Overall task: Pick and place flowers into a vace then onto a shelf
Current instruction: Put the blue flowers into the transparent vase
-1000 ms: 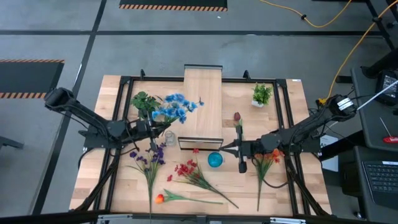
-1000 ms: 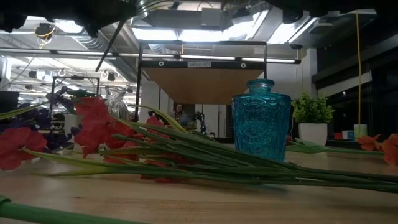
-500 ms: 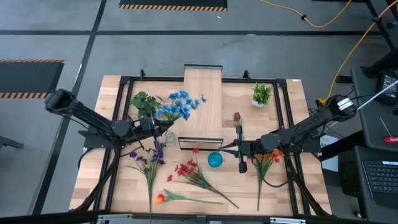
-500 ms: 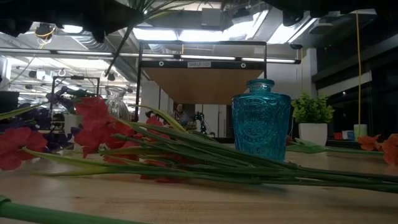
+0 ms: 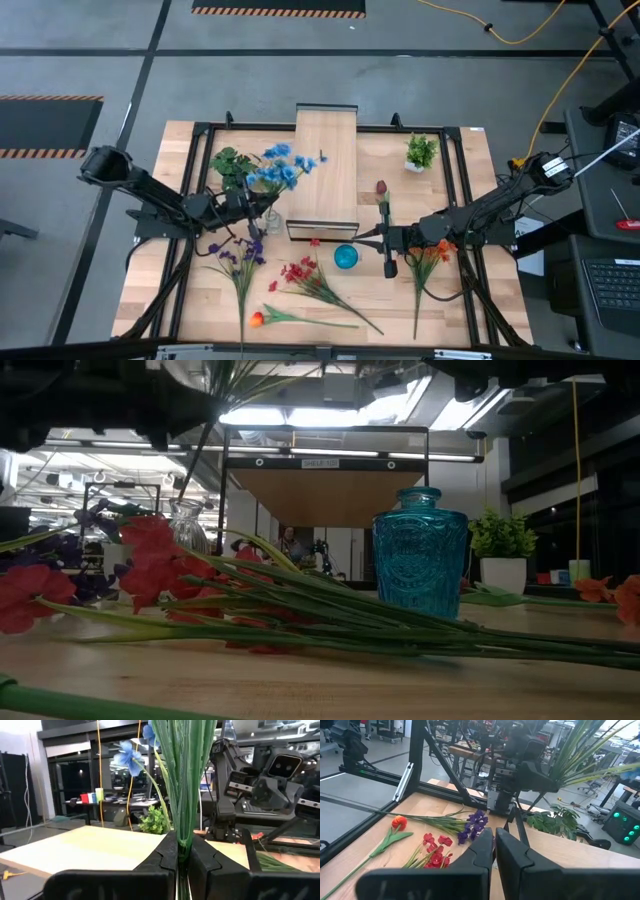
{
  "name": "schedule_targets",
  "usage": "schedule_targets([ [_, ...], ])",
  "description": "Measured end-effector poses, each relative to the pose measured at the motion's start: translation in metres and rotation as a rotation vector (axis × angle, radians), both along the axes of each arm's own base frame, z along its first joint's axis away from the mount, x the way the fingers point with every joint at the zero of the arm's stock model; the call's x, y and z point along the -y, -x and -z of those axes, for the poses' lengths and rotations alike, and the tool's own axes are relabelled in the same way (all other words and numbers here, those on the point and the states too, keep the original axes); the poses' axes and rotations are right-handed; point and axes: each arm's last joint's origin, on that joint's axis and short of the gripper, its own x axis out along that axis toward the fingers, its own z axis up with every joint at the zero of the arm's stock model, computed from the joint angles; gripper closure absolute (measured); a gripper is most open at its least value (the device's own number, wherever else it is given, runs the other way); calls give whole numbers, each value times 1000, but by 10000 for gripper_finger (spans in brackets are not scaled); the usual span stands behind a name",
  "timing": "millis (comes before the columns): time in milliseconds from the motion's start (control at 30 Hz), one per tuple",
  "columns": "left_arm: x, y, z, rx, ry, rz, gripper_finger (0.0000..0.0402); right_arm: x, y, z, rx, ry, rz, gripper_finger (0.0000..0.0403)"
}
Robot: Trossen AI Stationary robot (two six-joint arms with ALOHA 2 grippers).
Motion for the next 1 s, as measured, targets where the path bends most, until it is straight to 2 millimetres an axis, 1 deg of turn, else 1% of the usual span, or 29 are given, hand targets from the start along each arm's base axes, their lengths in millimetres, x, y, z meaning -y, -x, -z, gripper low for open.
schedule_targets([
  [233, 1, -1, 6, -17, -24, 41, 391, 0, 0, 0, 0, 0, 0, 377],
  [733, 3, -8, 22, -86, -39, 43, 391, 0, 0, 0, 0, 0, 0, 377],
  [1000, 4, -10, 25, -65, -69, 34, 392, 0, 0, 0, -1, 0, 0, 377],
])
